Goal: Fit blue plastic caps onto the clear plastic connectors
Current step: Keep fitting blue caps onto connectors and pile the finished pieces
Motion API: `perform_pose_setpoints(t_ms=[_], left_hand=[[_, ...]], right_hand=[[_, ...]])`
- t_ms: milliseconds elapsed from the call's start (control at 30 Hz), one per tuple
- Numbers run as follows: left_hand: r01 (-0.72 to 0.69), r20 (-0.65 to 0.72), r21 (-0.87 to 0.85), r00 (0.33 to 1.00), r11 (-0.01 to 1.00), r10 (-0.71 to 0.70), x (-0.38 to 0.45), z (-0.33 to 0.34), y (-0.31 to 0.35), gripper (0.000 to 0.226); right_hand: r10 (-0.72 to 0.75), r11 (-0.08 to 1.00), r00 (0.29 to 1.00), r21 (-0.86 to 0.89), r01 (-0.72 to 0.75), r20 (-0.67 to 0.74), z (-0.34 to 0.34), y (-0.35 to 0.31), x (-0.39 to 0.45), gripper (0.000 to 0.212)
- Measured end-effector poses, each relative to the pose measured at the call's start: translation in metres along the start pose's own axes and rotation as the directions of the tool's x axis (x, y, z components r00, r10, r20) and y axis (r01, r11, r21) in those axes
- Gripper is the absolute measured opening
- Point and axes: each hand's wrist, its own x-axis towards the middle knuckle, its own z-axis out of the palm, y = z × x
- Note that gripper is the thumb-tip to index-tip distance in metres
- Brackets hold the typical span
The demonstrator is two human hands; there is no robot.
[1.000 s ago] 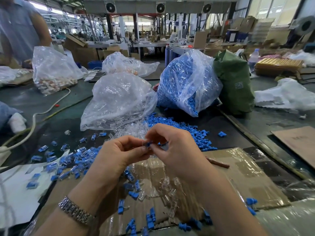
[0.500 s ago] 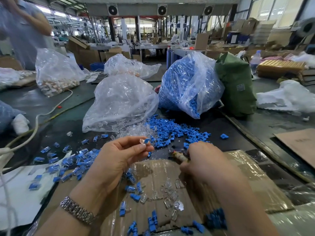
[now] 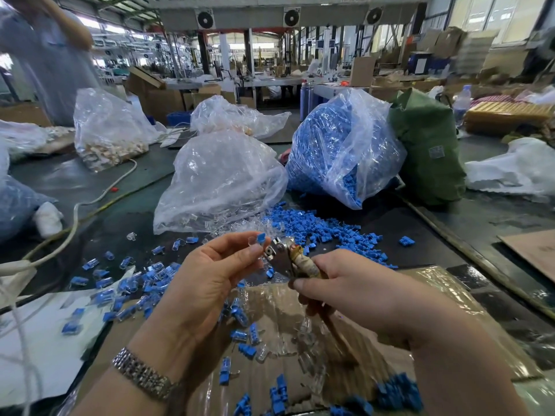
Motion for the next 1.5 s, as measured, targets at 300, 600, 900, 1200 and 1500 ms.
perform_pose_setpoints(t_ms=[300, 600, 900, 1200, 1500], left_hand=[[-0.228, 0.048, 0.386, 0.973, 0.894, 0.228, -0.011, 0.006, -0.001, 0.021], [-0.243, 0.008, 0.490, 0.962, 0.837, 0.274, -0.012, 0.009, -0.004, 0.017], [-0.247, 0.001, 0.544, 0.956, 0.802, 0.294, -0.013, 0.008, -0.005, 0.017], [-0.192, -0.079, 0.806, 0.902, 0.560, 0.424, -0.010, -0.015, 0.010, 0.019], [-0.044, 0.025, 0.998, 0.920, 0.038, 0.390, -0.015, -0.013, 0.012, 0.027]], right_hand=[[0.011, 0.999, 1.000, -0.043, -0.011, 0.002, 0.004, -0.004, -0.002, 0.036], [0.028, 0.999, 0.999, 0.022, -0.027, -0.045, 0.012, 0.003, 0.003, 0.050], [0.028, 1.000, 0.998, -0.012, -0.029, -0.063, 0.016, 0.006, 0.010, 0.056], [0.010, 0.992, 0.983, 0.122, 0.013, -0.186, -0.013, 0.023, -0.001, 0.042], [0.230, 0.824, 0.890, -0.407, -0.393, -0.392, -0.001, 0.039, 0.024, 0.040]])
